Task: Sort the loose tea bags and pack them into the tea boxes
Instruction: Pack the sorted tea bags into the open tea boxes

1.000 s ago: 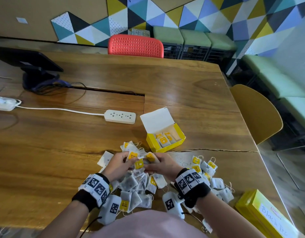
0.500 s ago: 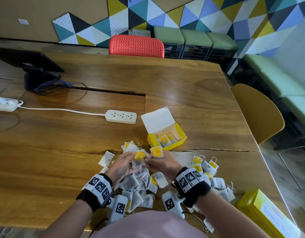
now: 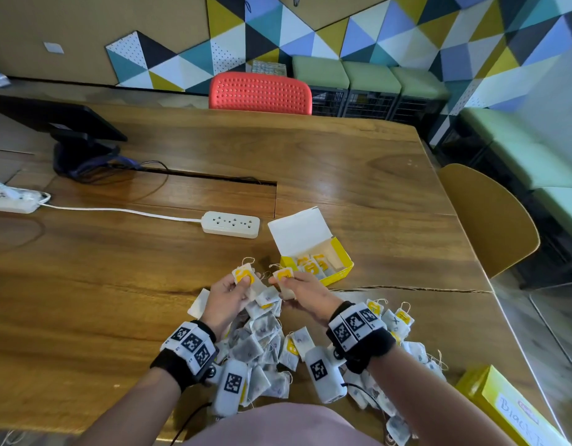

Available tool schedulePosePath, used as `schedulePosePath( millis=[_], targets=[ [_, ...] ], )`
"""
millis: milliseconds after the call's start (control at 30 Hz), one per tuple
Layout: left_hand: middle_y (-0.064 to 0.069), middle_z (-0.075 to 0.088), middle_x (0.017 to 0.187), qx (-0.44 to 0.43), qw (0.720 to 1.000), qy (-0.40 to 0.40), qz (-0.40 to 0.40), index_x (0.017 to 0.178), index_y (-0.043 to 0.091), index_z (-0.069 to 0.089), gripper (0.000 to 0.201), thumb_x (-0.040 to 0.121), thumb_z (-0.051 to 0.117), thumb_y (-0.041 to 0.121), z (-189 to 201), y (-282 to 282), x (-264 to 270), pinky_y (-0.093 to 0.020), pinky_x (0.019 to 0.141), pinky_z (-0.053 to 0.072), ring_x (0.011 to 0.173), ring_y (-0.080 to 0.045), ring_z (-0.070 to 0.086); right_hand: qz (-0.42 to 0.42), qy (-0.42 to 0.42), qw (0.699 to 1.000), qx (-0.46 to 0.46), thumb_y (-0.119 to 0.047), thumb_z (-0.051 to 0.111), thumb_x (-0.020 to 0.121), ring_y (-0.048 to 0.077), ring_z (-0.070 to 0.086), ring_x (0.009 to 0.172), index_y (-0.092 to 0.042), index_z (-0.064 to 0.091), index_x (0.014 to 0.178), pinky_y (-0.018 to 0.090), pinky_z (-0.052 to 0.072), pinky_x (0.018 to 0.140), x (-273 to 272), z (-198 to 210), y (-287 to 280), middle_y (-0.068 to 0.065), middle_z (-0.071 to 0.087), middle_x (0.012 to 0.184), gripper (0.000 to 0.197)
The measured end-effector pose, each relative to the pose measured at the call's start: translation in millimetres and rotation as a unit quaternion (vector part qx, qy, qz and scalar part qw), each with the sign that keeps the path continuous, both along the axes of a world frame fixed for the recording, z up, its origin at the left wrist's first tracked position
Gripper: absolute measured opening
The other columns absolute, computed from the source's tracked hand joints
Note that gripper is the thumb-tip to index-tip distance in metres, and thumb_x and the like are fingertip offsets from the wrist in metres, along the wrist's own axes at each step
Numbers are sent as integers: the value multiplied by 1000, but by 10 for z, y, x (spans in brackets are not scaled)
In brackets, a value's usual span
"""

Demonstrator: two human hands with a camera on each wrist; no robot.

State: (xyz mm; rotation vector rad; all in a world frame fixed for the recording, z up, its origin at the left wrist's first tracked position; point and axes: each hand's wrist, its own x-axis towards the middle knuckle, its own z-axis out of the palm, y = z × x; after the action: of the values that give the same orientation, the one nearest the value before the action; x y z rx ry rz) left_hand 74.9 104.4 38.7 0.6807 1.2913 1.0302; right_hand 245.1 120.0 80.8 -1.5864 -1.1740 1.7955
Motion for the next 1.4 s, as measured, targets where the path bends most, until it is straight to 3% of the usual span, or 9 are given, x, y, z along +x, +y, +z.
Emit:
schedulePosePath(
  millis=[233,433,600,800,967,1100,1200,1300,1400],
  targets=[
    [-15,70,110,23,1000,-4,-8,107,10,68,24,101,46,16,63,20,88,-44,99,48,110,-31,63,29,-41,994,102,-17,72,85,12,62,80,-11,64,109,21,49,62,-52,2,45,11,69,97,25],
    [-12,72,102,23,998,-53,-29,110,2,62,30,103,35,14,153,8,138,-20,72,56,90,-14,70,-53,-90,984,147,-14,87,67,9,60,68,-15,61,75,23,53,60,-61,-63,78,1,63,72,28],
    [-6,74,90,19,997,-62,-41,101,8,65,29,103,37,17,177,6,143,-23,74,56,85,-15,68,-47,-150,974,164,-17,92,59,7,58,72,-15,59,78,18,51,57,-43,-53,108,-2,62,80,38],
    [-29,63,115,30,995,-61,-79,113,-6,61,27,96,49,10,175,-5,127,-45,101,40,105,-33,57,-56,-123,979,156,-13,91,60,5,57,56,-11,59,76,21,51,54,-25,-31,101,-1,61,73,36],
    [-26,62,99,3,998,-37,-59,99,-7,63,21,98,47,7,120,44,127,-43,88,40,98,-34,47,-14,-91,985,145,-8,82,73,14,65,66,-5,67,87,32,59,68,143,97,108,8,69,85,21],
    [-18,68,103,13,996,-30,-85,101,3,64,20,98,45,7,215,110,136,-40,96,49,99,-29,61,-105,-265,932,223,-17,74,81,13,66,80,-15,69,89,30,54,83,570,155,361,0,71,90,10],
    [-3,71,84,50,991,16,-127,94,7,64,18,98,47,8,317,213,203,-27,83,55,82,-15,66,-117,-401,881,222,-17,70,81,24,58,100,-8,65,104,29,46,89,877,71,593,9,63,109,25],
    [-11,58,83,93,973,109,-179,89,6,65,17,97,53,15,338,387,311,-39,82,43,81,-20,51,-45,-459,874,154,-27,76,79,29,52,109,-5,53,119,28,41,84,962,-24,720,15,48,123,51],
    [-10,61,86,106,961,152,-205,88,4,66,20,96,55,19,375,559,480,-50,89,48,82,-19,53,7,-479,869,126,-27,78,77,32,52,112,-3,44,127,34,45,85,978,-88,793,17,44,127,65]
  ],
)
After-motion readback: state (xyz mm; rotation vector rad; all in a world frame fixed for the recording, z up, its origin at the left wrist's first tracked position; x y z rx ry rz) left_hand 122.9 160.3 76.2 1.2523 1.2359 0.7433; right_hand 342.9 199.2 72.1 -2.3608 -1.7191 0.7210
